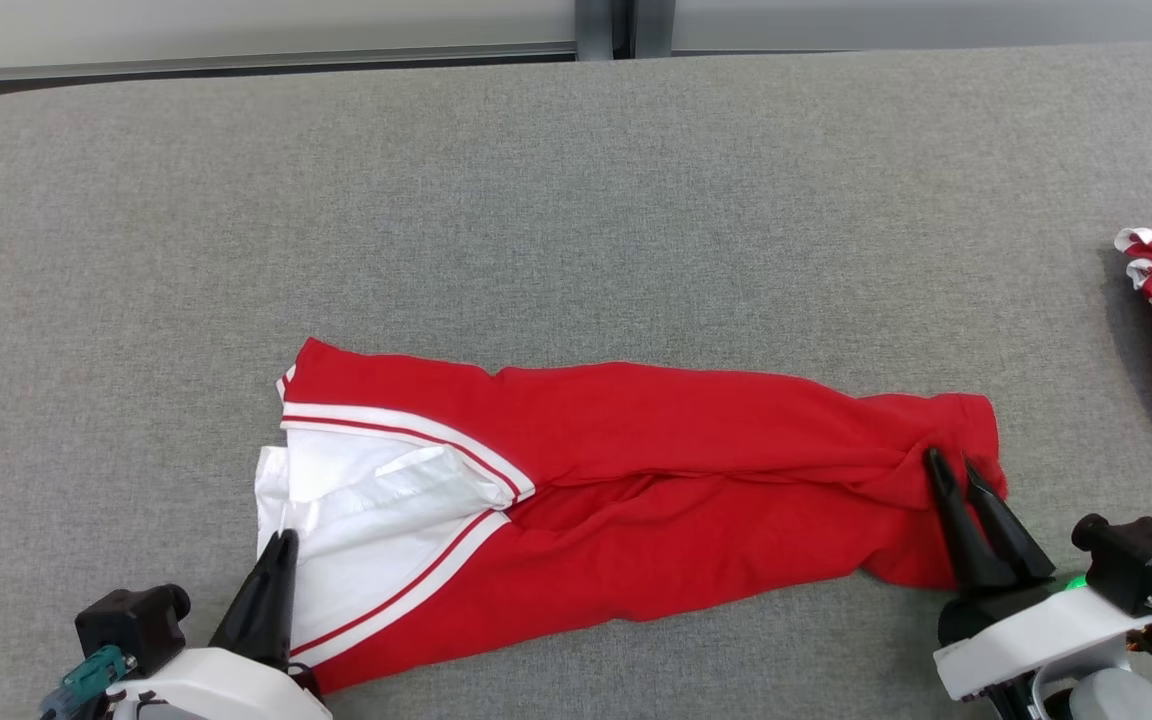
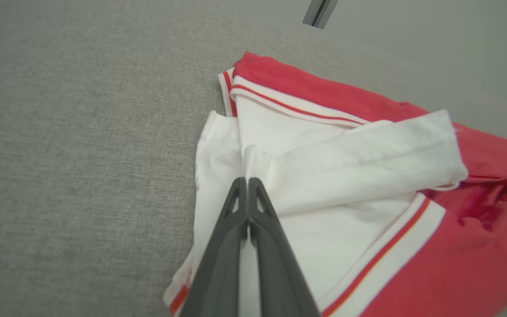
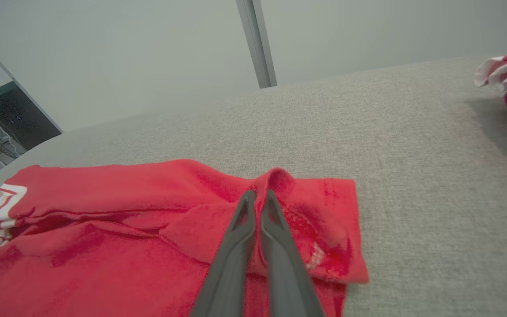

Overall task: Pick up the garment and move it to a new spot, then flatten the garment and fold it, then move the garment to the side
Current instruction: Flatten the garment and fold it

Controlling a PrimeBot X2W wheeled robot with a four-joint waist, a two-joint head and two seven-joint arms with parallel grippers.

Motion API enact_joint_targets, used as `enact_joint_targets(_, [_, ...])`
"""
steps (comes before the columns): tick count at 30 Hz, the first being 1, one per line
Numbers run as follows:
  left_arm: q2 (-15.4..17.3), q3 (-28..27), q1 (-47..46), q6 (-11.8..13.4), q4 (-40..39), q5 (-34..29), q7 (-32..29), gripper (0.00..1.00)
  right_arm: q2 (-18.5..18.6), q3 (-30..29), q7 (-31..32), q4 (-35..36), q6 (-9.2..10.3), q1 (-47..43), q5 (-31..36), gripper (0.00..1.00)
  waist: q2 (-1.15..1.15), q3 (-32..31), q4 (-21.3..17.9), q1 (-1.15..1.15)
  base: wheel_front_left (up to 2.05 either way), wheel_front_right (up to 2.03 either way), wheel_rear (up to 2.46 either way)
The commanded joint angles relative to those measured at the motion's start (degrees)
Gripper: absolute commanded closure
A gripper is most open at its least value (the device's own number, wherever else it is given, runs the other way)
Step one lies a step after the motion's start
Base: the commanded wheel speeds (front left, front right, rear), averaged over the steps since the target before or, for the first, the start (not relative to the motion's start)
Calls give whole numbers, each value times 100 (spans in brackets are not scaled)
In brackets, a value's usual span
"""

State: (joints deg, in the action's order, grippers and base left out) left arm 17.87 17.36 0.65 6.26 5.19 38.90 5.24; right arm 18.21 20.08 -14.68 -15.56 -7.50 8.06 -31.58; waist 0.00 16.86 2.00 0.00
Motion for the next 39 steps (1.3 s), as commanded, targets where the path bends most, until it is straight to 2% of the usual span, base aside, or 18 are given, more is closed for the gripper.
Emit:
enact_joint_targets(1, [46, -24, 34, 44, -28, -4, 13, 100, 18, 3, -43, 2, 2, -65, 34, 0, 0, -1, -1, 0, 0, 0, 0])
enact_joint_targets(2, [32, -23, 75, 46, -32, 55, -40, 100, 29, 2, -47, -38, 2, -84, 95, 0, 0, -7, -2, 0, 0, 0, 0])
enact_joint_targets(3, [23, 22, 132, 31, 26, 89, -121, 75, 41, -2, -52, -66, 2, -111, 172, 0, 0, -21, -3, 0, 0, 0, 0])
enact_joint_targets(4, [28, 54, 158, 12, 54, 83, -129, 5, 41, -19, -53, -71, 2, -138, 243, 0, 0, -35, -1, 0, 0, 0, 0])
enact_joint_targets(5, [13, 37, 168, 21, 59, 65, -47, 0, 30, -79, -52, -47, 2, -179, 365, 0, 0, -52, -1, 0, 0, 0, 0])
enact_joint_targets(7, [-26, 13, 214, 103, 127, -107, 293, 0, -90, -272, -54, 164, 2, -390, 823, 0, 0, -151, -23, 0, 0, 0, 0])
enact_joint_targets(11, [-63, -27, 112, 257, 57, -483, 767, 0, -315, -591, -50, 640, 2, -725, 1325, 0, 0, -316, -65, 0, 0, 0, 0])
enact_joint_targets(19, [-152, -465, -41, 461, -399, -1103, 995, 0, -807, -1199, 326, 1611, 2, -1027, 1891, 0, 0, -700, -201, 0, 0, 0, 0])
enact_joint_targets(25, [-300, -684, 130, 513, -631, -1509, 996, 0, -907, -1386, 625, 1859, 2, -1178, 1968, 0, 0, -999, -227, 0, 0, 0, 0])
enact_joint_targets(28, [-328, -627, 269, 638, -759, -1664, 995, 0, -913, -1402, 692, 1882, 2, -1255, 1931, 0, 0, -1065, -232, 0, 0, 0, 0])
enact_joint_targets(39, [-294, -569, 328, 654, -863, -1703, 977, 0, -974, -1449, 755, 1887, 2, -1313, 1926, 0, 0, -977, -210, 0, 0, 0, 0])
